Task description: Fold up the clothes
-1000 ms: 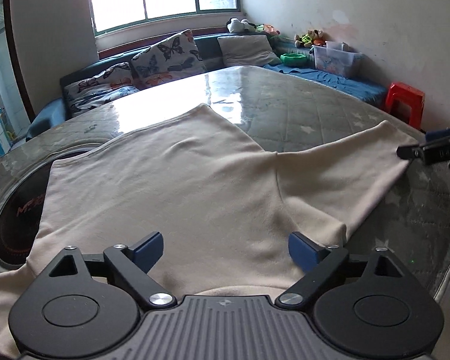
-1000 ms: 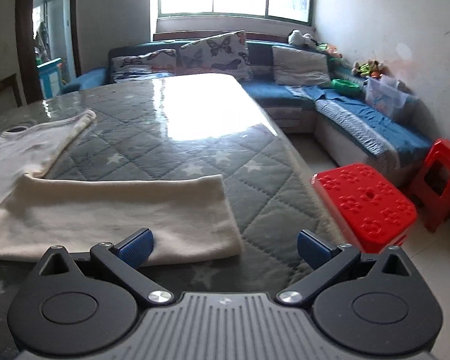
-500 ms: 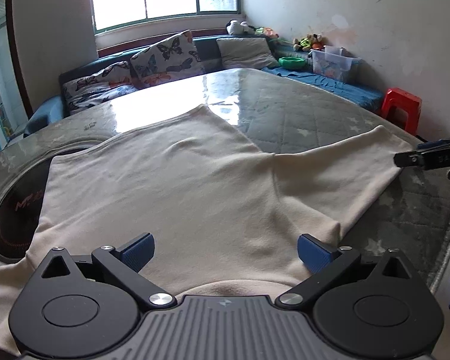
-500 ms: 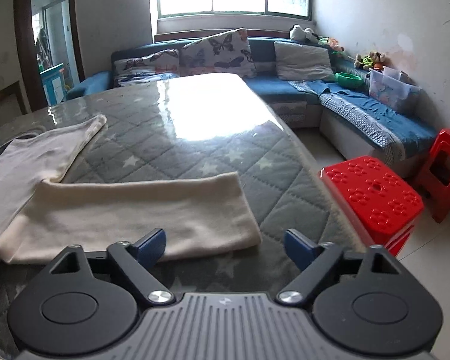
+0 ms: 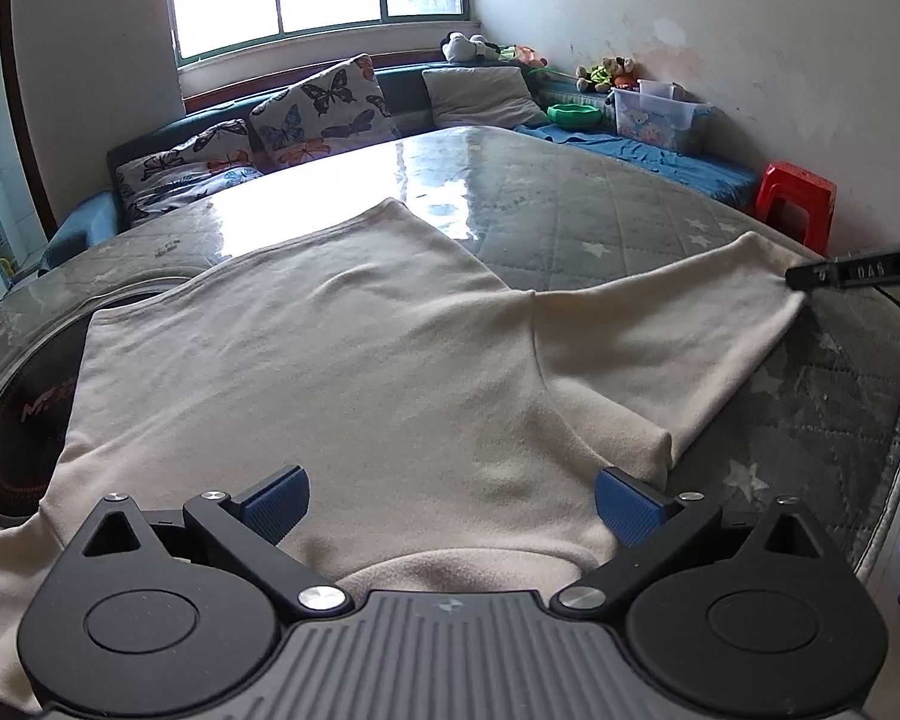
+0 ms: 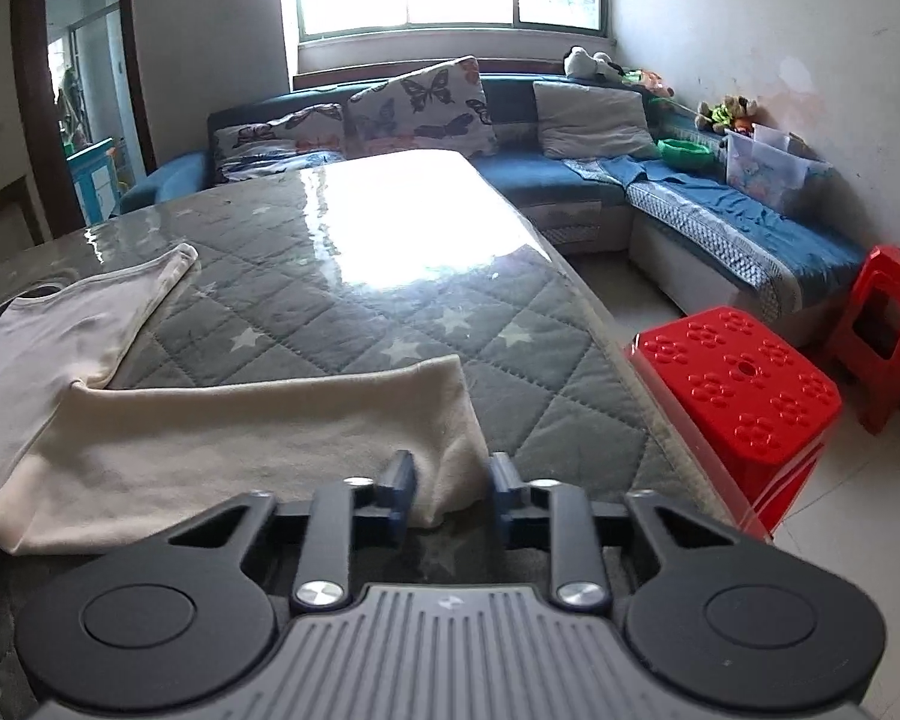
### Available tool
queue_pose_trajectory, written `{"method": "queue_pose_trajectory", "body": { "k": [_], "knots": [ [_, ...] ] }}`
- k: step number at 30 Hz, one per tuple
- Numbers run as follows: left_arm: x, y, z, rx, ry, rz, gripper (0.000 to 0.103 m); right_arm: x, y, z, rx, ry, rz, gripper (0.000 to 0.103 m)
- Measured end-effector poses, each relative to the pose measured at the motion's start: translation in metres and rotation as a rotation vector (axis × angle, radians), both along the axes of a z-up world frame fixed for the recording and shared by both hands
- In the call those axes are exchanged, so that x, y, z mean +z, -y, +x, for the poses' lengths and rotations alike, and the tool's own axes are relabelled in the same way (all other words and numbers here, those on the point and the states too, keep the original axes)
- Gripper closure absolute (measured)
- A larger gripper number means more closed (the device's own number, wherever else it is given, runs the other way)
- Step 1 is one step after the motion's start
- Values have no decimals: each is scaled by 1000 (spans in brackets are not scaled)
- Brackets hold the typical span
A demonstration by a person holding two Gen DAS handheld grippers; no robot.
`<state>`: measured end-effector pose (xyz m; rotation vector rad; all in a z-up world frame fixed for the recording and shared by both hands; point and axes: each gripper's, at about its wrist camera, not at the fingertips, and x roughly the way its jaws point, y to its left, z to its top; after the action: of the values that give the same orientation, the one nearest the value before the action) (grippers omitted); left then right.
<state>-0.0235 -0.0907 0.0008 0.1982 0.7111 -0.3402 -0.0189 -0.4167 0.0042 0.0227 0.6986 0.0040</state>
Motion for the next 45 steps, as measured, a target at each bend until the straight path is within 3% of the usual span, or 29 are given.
{"method": "queue_pose_trajectory", "body": {
  "k": [4,9,12,14,18,20,22,24,35,45],
  "knots": [
    [0,0,-1,-3,-1,2,0,11,3,6,-19,42,-41,97],
    [2,1,-1,-7,-3,6,0,-2,5,16,-24,2,-31,97],
    [4,2,-1,-18,-1,9,0,-3,10,14,-40,10,-2,89],
    [5,2,-1,-22,6,11,0,-1,14,10,-46,9,31,77],
    [4,4,1,-21,2,13,0,-3,14,6,-41,3,48,76],
    [3,5,2,-20,-1,14,0,-5,15,7,-39,-7,61,77],
    [3,5,3,-20,-2,14,0,-5,15,7,-39,2,68,93],
    [4,4,2,-21,1,13,0,-1,15,8,-38,17,76,98],
    [3,10,6,-40,10,-3,0,60,-5,10,61,158,30,99],
    [11,-15,0,-8,30,-63,0,142,-93,14,350,292,-10,99]
  ]
}}
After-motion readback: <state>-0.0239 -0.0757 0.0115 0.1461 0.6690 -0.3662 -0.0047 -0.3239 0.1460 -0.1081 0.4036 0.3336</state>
